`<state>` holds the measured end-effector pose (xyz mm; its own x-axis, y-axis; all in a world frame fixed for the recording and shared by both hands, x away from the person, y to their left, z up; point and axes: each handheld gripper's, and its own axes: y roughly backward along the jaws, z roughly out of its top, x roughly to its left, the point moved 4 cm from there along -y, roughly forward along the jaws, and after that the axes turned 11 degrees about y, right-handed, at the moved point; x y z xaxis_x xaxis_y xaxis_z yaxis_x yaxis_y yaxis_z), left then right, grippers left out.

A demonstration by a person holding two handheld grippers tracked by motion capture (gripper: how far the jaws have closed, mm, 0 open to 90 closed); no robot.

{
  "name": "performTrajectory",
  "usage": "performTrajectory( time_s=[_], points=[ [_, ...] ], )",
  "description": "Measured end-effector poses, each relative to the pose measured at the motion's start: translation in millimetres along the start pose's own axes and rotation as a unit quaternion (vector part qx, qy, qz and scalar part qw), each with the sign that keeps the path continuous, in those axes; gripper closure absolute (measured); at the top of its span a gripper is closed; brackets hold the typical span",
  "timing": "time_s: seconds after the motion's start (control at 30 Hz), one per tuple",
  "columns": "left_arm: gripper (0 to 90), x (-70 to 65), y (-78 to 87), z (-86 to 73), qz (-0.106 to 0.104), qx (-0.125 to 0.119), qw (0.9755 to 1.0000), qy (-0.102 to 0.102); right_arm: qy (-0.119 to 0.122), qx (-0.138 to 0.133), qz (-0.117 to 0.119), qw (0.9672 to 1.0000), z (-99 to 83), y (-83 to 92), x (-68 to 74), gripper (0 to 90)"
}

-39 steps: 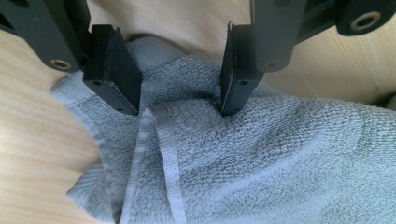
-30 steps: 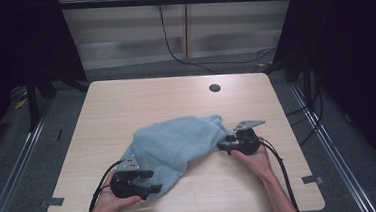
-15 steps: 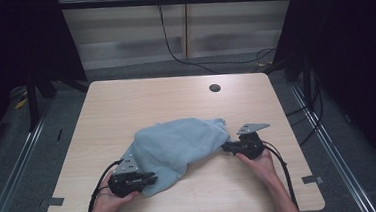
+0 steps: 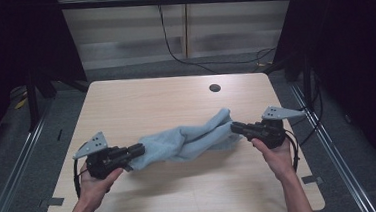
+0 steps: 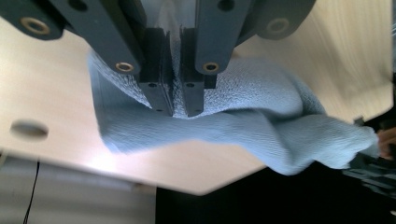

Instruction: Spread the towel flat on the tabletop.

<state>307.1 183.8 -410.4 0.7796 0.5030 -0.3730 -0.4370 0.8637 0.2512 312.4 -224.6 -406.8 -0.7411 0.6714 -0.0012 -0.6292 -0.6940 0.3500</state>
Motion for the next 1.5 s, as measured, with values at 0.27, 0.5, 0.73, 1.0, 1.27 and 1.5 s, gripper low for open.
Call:
performTrajectory(
  time_s=[0.27,0.5,0.73,1.0,1.27,1.5],
  points=[
    [83.6,18.0,9.5,45.5,0.020,-0.054,0.9980,0.028,0.018,-0.058,-0.010,0.9981,53.7,11.2,-2.8,84.9],
    [82.5,101.3,-19.6,-9.2,0.110,-0.003,0.9844,0.137,-0.022,0.027,-0.022,0.9992,2.7,-53.4,-28.6,81.9],
    [57.7,102.0,-17.8,-36.7,0.104,0.042,0.9844,0.135,-0.054,0.083,0.006,0.9950,-50.0,-80.0,-26.0,61.5],
    [48.1,62.0,16.6,-26.8,0.092,0.017,0.9914,0.092,-0.041,0.064,0.024,0.9968,-49.6,-47.0,-7.4,54.1],
    [61.2,33.6,-11.2,-63.0,0.034,0.106,0.9921,0.059,-0.027,0.098,0.064,0.9928,-75.0,-35.9,18.7,46.6],
    [52.0,23.3,-38.2,-67.4,0.019,0.125,0.9903,0.056,-0.033,0.094,0.051,0.9937,-79.1,-46.3,7.1,45.9]
  ],
)
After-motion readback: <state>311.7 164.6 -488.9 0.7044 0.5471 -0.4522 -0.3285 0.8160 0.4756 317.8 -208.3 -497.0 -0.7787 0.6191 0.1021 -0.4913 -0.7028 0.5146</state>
